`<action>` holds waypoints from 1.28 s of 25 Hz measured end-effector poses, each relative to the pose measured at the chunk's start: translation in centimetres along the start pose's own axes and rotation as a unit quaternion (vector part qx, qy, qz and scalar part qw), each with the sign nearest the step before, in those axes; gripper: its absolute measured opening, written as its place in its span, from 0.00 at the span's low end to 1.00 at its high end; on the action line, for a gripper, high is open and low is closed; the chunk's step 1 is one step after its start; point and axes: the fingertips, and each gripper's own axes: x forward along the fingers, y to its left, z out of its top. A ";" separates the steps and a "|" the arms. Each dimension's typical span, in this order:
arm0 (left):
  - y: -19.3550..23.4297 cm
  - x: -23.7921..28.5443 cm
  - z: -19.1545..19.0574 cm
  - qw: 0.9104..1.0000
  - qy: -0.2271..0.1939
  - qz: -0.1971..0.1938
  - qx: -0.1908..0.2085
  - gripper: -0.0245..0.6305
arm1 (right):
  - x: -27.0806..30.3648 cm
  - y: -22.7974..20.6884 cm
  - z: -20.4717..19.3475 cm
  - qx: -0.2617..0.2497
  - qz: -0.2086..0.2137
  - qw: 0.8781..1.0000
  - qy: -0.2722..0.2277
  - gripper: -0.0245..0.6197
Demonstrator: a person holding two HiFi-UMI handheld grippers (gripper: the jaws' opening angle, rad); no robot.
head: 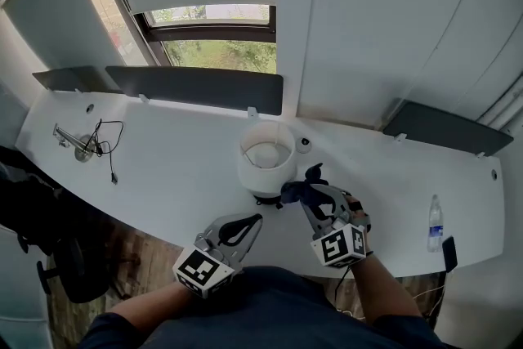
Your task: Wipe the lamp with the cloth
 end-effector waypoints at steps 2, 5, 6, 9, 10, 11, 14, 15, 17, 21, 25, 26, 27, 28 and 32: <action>-0.4 0.3 0.4 1.000 -0.004 -0.002 0.001 0.05 | -0.8 -1.7 1.1 -0.003 -0.017 1.000 -0.012 0.20; -0.8 0.8 0.8 1.000 -0.013 -0.004 0.001 0.05 | -1.9 -3.8 2.9 -0.017 -0.039 0.999 -0.030 0.20; -0.9 0.9 0.9 1.000 -0.014 -0.005 0.001 0.05 | -2.3 -4.5 3.6 -0.022 -0.045 0.998 -0.036 0.20; -1.4 1.3 1.1 1.000 -0.017 -0.011 0.000 0.05 | -2.9 -6.1 5.4 -0.036 -0.060 0.996 -0.053 0.20; -1.6 1.4 1.1 1.000 -0.017 -0.012 0.001 0.05 | -3.1 -6.6 5.8 -0.040 -0.064 0.995 -0.058 0.20; -1.7 1.5 1.2 1.000 -0.017 -0.013 0.003 0.05 | -3.1 -7.0 6.2 -0.043 -0.067 0.995 -0.062 0.20; -1.9 1.7 1.1 1.000 -0.017 -0.012 0.004 0.05 | -2.7 -7.6 6.5 -0.047 -0.068 0.994 -0.066 0.20; -1.9 1.8 1.1 1.000 -0.017 -0.011 0.003 0.05 | -2.4 -7.7 6.4 -0.047 -0.067 0.995 -0.065 0.20; -1.8 1.8 1.2 1.000 -0.016 -0.009 0.002 0.05 | -1.8 -7.5 6.1 -0.046 -0.062 0.995 -0.061 0.20; -1.4 1.8 0.9 1.000 -0.009 -0.003 0.000 0.05 | -0.5 -6.6 4.3 -0.039 -0.048 0.997 -0.047 0.20; -1.2 1.9 0.0 1.000 0.004 0.003 -0.007 0.05 | 0.8 -5.2 1.7 -0.029 -0.031 0.999 -0.029 0.20; -1.2 1.9 -0.2 1.000 0.007 0.004 -0.010 0.05 | 1.1 -4.8 1.1 -0.026 -0.026 0.999 -0.024 0.20; -1.1 1.9 -0.4 1.000 0.008 0.005 -0.012 0.05 | 1.4 -4.5 0.5 -0.023 -0.022 0.999 -0.020 0.20; -1.0 1.8 -0.5 1.000 0.009 0.007 -0.015 0.05 | 1.6 -4.1 0.0 -0.020 -0.019 1.000 -0.015 0.20; -0.8 1.6 -1.0 1.000 0.022 0.009 -0.012 0.05 | 2.5 -2.9 -1.9 -0.009 -0.008 1.000 0.002 0.20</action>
